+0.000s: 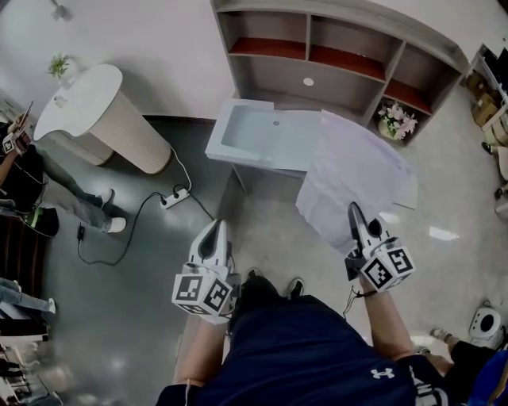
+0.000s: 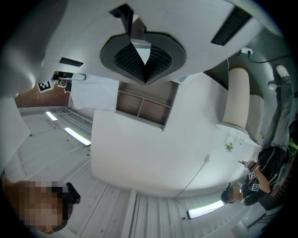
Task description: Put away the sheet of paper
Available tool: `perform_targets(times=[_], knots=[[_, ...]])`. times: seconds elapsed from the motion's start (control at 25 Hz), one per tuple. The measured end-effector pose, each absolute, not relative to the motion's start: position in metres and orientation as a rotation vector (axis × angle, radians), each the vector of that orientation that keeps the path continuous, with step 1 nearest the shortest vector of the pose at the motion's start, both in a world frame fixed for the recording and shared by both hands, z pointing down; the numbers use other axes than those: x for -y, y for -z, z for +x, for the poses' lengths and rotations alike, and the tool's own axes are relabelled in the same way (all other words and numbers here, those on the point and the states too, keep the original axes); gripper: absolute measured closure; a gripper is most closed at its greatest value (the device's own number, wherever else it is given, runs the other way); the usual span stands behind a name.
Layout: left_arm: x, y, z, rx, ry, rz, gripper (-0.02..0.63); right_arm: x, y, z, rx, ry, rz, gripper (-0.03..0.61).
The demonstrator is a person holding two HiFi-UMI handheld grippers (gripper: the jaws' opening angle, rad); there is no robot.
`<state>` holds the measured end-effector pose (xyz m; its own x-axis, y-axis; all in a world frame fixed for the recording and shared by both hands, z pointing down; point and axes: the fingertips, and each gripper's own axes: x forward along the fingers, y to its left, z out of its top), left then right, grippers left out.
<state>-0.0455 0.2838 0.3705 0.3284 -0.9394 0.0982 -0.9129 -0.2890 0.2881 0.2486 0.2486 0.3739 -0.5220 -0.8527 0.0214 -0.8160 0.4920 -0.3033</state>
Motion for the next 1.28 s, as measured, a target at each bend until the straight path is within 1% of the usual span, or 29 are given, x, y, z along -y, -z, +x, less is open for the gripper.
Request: perform_targets(times=[0.32, 0.6, 0.92, 1.28], knots=[[-0.261, -0.377, -0.047, 1.669, 0.095, 2.287, 0.598, -0.222, -0.390, 0.258, -2.569, 0.503, -1.482, 0.563], [-0.209, -0.379, -0.066, 1.630, 0.110, 2.309, 0.598, -0.181, -0.399, 0.250, -2.529, 0.536, -1.565, 0.563], [-0.127, -0.380, -0.116, 1.580, 0.133, 2.323, 0.598, -0.119, -0.402, 0.212, -2.498, 0.574, -1.657, 0.563], [-0.068, -0.396, -0.158, 1.504, 0.135, 2.329, 0.598, -0.074, -0.408, 0.164, -2.483, 0.628, -1.709, 0.563]])
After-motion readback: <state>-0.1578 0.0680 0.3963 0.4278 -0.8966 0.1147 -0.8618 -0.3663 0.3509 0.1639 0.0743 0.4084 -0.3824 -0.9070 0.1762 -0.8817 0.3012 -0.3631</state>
